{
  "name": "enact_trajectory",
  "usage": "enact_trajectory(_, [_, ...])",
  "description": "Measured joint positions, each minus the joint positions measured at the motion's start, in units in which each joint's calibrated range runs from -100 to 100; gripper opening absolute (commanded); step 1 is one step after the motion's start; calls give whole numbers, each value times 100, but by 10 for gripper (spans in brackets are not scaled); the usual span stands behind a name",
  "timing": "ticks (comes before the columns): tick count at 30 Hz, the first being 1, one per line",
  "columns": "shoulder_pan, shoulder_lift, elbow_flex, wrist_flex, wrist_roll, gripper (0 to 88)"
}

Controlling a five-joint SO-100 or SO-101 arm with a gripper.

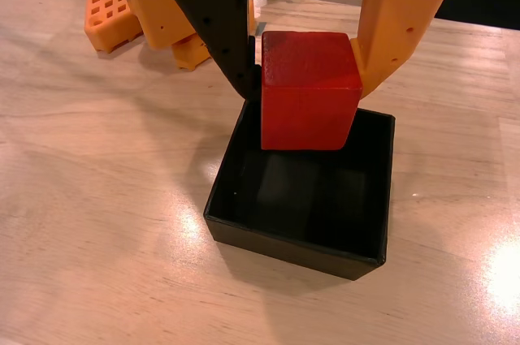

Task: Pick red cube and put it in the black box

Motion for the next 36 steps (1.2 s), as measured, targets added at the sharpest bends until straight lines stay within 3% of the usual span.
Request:
enact_trajectory(17, [15, -66, 0, 96, 0, 161])
enact_trajectory(28, [762, -99, -1400, 1241, 144, 163])
enact_trajectory(36, [1517, -99, -1427, 1223, 69, 255])
